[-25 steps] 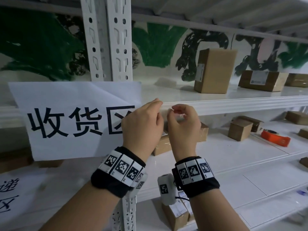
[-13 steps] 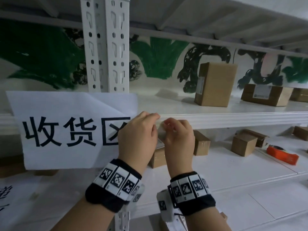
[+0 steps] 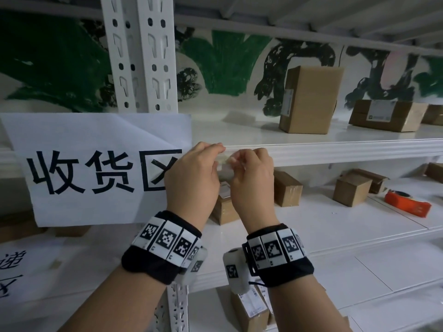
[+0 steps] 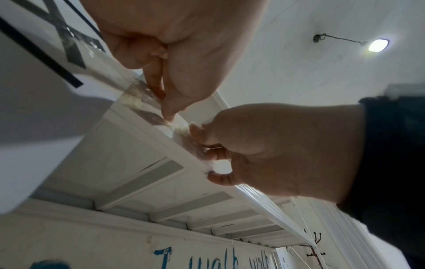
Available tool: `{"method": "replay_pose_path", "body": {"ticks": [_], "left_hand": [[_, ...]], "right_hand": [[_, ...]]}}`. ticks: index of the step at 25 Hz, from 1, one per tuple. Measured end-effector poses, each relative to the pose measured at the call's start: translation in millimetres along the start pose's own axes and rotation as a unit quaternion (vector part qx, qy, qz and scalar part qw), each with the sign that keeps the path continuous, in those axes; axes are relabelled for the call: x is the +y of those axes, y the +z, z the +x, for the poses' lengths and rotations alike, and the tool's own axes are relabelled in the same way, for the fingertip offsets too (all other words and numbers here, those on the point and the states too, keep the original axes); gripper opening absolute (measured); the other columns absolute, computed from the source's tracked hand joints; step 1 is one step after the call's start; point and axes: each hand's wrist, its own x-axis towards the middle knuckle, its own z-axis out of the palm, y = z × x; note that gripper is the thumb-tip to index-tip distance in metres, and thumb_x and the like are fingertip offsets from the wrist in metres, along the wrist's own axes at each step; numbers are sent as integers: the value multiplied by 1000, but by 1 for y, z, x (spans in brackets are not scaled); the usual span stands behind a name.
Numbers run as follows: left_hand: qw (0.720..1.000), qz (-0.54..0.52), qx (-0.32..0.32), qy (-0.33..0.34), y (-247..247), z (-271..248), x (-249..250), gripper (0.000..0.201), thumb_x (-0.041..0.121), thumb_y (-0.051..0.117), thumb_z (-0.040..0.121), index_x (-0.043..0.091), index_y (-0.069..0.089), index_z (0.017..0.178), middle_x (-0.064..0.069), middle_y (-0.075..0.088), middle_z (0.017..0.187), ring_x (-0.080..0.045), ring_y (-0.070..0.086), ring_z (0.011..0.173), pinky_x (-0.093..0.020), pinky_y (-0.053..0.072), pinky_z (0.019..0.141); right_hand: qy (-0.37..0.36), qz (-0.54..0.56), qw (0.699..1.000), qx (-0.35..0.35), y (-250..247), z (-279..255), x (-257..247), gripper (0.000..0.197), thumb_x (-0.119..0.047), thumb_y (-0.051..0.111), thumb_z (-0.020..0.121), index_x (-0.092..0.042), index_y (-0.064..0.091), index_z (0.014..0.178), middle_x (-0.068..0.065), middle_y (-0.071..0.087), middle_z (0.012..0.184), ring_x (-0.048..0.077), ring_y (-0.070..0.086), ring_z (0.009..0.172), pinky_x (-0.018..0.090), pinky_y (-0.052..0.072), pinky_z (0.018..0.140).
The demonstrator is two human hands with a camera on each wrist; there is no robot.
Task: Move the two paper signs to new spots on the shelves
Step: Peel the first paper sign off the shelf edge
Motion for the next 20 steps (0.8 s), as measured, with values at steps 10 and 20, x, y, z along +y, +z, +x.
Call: {"method": "replay_pose_path", "body": {"ticks": [10, 20], "left_hand": [[1000, 1, 8, -16, -5, 1, 7, 34, 7, 63, 101, 26, 75, 127, 13, 76, 120, -19, 74, 98, -41, 63, 74], [1000, -21, 0, -22, -11, 2, 8, 43, -4, 60, 98, 24, 76, 127, 11, 77, 124, -23, 76, 104, -43, 64, 83]], "right_hand": [[-9, 91, 996, 12, -7, -11, -6, 24, -22, 70, 98, -19, 67, 122, -9, 72, 109, 13, 67, 106, 38, 55, 98], [13, 85, 996, 4, -10, 1, -12, 10, -18, 74, 96, -19, 66, 102, -19, 68, 81, 6, 66, 82, 39, 58, 79]]}}
